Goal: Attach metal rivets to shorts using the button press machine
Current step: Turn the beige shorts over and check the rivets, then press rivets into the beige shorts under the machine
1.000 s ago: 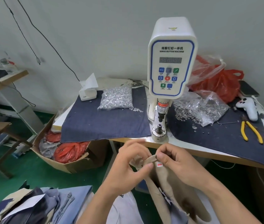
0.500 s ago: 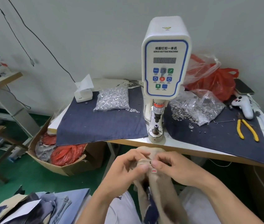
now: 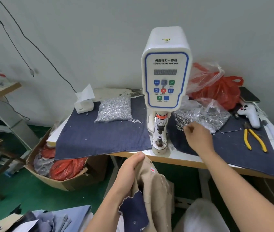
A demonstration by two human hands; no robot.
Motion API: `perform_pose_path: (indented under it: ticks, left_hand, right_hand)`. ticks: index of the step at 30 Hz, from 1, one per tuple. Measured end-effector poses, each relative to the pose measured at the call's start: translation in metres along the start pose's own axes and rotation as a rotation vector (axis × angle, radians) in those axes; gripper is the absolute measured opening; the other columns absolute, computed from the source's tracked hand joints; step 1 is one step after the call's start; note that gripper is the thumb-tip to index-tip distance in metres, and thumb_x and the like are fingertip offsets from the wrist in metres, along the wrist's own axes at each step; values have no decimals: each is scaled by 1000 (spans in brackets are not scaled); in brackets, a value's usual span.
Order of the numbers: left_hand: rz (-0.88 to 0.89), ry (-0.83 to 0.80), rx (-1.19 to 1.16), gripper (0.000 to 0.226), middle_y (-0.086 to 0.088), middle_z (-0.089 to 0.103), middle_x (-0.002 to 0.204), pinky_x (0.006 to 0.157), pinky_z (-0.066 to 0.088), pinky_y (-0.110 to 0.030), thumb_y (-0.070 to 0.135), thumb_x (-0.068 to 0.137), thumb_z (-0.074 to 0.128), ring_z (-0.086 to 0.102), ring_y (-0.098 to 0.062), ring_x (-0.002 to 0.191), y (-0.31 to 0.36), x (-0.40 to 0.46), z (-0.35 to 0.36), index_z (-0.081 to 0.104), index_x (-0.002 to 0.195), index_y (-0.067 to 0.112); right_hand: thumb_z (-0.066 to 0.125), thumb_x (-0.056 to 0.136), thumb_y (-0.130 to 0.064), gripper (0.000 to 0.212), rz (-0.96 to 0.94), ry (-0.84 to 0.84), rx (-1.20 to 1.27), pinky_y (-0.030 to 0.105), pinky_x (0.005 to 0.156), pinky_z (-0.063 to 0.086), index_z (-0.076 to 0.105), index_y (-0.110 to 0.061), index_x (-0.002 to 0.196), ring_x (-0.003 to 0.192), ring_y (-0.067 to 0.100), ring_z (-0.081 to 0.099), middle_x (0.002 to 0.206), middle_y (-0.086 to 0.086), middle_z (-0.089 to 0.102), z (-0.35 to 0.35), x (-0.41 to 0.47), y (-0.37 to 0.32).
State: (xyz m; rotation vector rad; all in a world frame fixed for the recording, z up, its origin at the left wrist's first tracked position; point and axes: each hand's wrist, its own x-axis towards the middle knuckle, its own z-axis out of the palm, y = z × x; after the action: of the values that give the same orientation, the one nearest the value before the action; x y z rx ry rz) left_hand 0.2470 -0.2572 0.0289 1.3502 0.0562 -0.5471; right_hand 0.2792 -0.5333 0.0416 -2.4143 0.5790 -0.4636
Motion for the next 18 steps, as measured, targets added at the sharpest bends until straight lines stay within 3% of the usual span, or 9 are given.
perform_pose_path:
  ticks: [3, 7, 12, 16, 18]
  left_hand:
    - [-17, 0, -178, 31, -8, 61, 72, 67, 55, -33, 45, 77, 77, 63, -17, 67, 5, 16, 0, 69, 67, 16]
    - [89, -96, -317, 43, -14, 49, 69, 63, 50, -32, 42, 88, 51, 52, -22, 61, 22, 37, -5, 54, 62, 8]
    - [105, -143, -317, 44, -15, 56, 64, 62, 48, -34, 37, 89, 42, 54, -25, 58, 35, 52, -9, 55, 61, 5]
    - [95, 66, -173, 48, -16, 48, 69, 62, 44, -36, 34, 105, 37, 49, -25, 59, 49, 77, -6, 52, 70, 6]
    - [148, 207, 104, 47, -11, 50, 70, 69, 40, -39, 36, 107, 37, 47, -23, 65, 57, 93, -5, 52, 70, 11]
  right_hand:
    - [55, 103, -28, 26, 10, -47, -213, 36, 67, 46, 73, -14, 91, 89, 36, 68, 86, 10, 72, 13, 33, 17]
    - [58, 100, -38, 30, -33, -43, -381, 37, 67, 50, 71, -13, 92, 89, 35, 64, 90, 11, 66, 32, 46, 21]
    - [60, 100, -31, 21, -40, 91, -332, 39, 67, 51, 68, -15, 88, 87, 34, 61, 91, 9, 64, 42, 45, 26]
    - [65, 98, -29, 15, -20, 163, -197, 39, 69, 53, 67, -20, 86, 86, 28, 63, 91, 1, 66, 44, 42, 28]
    - [67, 97, -28, 13, -7, 187, -154, 39, 69, 52, 67, -21, 86, 86, 28, 64, 91, 0, 67, 44, 44, 29]
